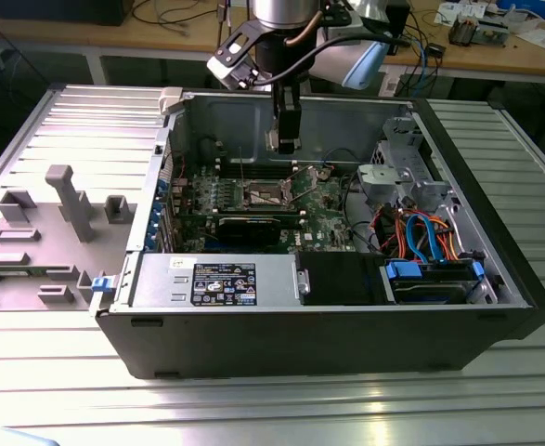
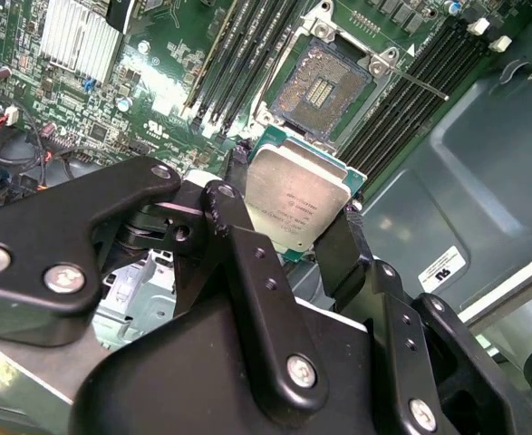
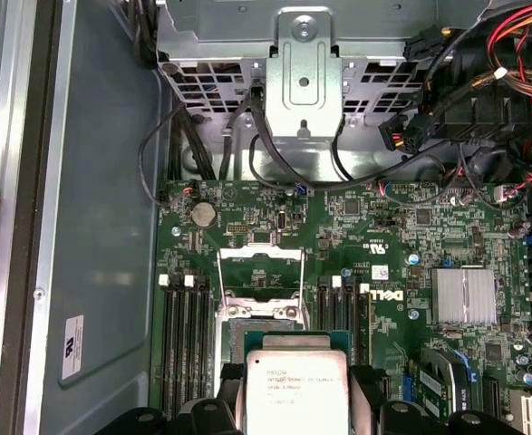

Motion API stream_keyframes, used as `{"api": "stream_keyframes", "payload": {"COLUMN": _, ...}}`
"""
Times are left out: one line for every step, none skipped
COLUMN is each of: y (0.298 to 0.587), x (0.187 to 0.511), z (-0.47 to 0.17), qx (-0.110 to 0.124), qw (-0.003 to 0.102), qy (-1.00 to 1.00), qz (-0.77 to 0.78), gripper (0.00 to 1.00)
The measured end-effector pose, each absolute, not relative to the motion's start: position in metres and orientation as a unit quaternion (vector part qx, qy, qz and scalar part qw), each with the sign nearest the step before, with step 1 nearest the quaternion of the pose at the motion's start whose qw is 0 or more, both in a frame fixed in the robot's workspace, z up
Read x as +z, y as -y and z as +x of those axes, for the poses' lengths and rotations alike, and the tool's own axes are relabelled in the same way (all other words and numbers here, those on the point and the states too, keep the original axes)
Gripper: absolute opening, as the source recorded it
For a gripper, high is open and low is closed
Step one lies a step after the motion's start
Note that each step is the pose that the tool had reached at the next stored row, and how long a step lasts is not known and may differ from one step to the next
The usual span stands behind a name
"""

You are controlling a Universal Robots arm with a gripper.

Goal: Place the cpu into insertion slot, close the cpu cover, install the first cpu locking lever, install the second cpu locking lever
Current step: 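Place the cpu into insertion slot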

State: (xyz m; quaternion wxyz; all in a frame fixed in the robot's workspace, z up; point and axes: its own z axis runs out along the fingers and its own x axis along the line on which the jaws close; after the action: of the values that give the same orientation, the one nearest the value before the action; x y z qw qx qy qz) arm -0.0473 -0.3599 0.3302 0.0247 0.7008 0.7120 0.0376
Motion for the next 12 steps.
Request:
{"api": "stream_keyframes", "payload": {"y": 0.3599, "x": 0.3299, "z": -0.0473, "qx": 0.038, "qw": 0.025, "qy": -0.712, "qz": 0.701, "gripper": 0.54}}
{"api": "stream_keyframes", "payload": {"y": 0.3599, "x": 0.3297, "z": -0.0473, "qx": 0.038, "qw": 0.025, "qy": -0.712, "qz": 0.701, "gripper": 0.54}}
{"api": "stream_keyframes", "payload": {"y": 0.3599, "x": 0.3295, "z": -0.0473, "qx": 0.038, "qw": 0.025, "qy": -0.712, "qz": 0.701, "gripper": 0.54}}
{"api": "stream_keyframes", "payload": {"y": 0.3599, "x": 0.3293, "z": -0.0473, "qx": 0.038, "qw": 0.025, "qy": -0.712, "qz": 0.701, "gripper": 0.54}}
{"api": "stream_keyframes", "payload": {"y": 0.3599, "x": 0.3291, "z": -0.0473, "qx": 0.038, "qw": 0.025, "qy": -0.712, "qz": 0.701, "gripper": 0.54}}
{"api": "stream_keyframes", "payload": {"y": 0.3599, "x": 0.3288, "z": -0.0473, "qx": 0.038, "qw": 0.025, "qy": -0.712, "qz": 0.701, "gripper": 0.54}}
{"api": "stream_keyframes", "payload": {"y": 0.3599, "x": 0.3286, "z": -0.0473, "qx": 0.038, "qw": 0.025, "qy": -0.712, "qz": 0.701, "gripper": 0.54}}
{"api": "stream_keyframes", "payload": {"y": 0.3599, "x": 0.3284, "z": -0.0473, "qx": 0.038, "qw": 0.025, "qy": -0.712, "qz": 0.701, "gripper": 0.54}}
{"api": "stream_keyframes", "payload": {"y": 0.3599, "x": 0.328, "z": -0.0473, "qx": 0.038, "qw": 0.025, "qy": -0.712, "qz": 0.701, "gripper": 0.54}}
{"api": "stream_keyframes", "payload": {"y": 0.3599, "x": 0.3276, "z": -0.0473, "qx": 0.038, "qw": 0.025, "qy": -0.712, "qz": 0.701, "gripper": 0.54}}
{"api": "stream_keyframes", "payload": {"y": 0.3599, "x": 0.3273, "z": -0.0473, "qx": 0.038, "qw": 0.025, "qy": -0.712, "qz": 0.701, "gripper": 0.54}}
{"api": "stream_keyframes", "payload": {"y": 0.3599, "x": 0.3271, "z": -0.0473, "qx": 0.038, "qw": 0.025, "qy": -0.712, "qz": 0.701, "gripper": 0.54}}
